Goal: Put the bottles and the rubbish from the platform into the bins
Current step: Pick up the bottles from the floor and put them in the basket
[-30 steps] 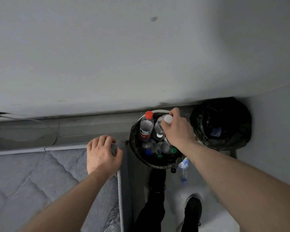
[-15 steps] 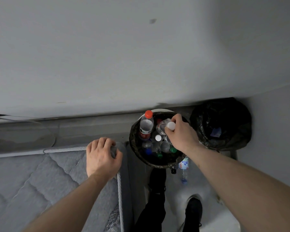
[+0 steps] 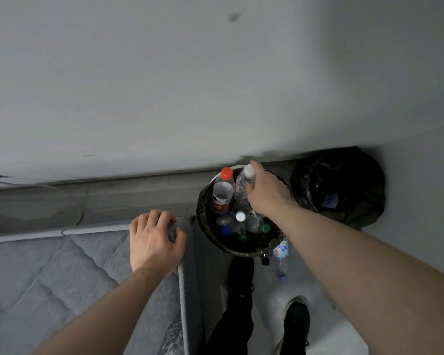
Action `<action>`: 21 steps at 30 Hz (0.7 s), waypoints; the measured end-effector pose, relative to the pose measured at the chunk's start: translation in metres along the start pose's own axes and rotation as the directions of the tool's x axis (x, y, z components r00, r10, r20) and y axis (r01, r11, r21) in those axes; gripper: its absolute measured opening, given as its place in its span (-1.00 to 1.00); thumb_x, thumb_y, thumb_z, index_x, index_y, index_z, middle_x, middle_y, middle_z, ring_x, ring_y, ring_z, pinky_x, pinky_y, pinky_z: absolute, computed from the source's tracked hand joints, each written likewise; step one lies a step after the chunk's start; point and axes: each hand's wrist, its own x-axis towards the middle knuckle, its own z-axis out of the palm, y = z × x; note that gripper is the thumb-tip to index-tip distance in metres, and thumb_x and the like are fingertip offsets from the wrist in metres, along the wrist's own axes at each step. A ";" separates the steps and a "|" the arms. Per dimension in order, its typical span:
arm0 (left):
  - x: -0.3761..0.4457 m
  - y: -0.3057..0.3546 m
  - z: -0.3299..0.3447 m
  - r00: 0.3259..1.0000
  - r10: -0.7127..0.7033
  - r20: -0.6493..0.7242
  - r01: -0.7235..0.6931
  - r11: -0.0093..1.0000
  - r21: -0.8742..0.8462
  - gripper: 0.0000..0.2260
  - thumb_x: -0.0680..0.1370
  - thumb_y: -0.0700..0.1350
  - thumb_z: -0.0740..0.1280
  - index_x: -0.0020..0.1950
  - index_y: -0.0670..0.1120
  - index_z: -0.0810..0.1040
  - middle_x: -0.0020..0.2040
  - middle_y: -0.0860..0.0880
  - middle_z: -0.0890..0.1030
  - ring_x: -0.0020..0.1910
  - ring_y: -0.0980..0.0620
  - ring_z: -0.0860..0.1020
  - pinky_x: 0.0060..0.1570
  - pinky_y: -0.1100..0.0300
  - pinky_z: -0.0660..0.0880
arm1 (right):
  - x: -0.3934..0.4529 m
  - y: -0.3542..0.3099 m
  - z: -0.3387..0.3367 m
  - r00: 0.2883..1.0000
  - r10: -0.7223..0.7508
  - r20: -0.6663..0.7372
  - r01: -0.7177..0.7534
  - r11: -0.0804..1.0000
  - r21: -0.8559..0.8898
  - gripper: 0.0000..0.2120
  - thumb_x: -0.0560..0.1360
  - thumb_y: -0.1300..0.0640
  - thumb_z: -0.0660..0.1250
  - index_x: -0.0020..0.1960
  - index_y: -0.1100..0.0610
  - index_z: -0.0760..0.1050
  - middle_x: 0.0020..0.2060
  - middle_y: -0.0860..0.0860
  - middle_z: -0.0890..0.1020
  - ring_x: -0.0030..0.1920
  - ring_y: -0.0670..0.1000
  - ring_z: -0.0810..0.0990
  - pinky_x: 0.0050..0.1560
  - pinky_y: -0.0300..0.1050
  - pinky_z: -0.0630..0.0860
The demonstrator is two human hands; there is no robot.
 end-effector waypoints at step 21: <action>0.005 0.002 -0.002 0.992 -0.038 0.118 0.031 0.997 0.065 -0.76 0.45 0.11 0.19 -0.03 0.04 0.54 0.01 0.02 0.51 0.06 -0.10 0.45 0.30 -0.07 0.29 | -0.097 0.053 0.055 0.986 0.093 0.141 -0.091 0.996 -0.017 -0.21 0.57 0.12 0.32 0.64 -0.04 -0.06 0.63 0.01 -0.01 0.60 0.12 0.08 0.54 0.01 0.18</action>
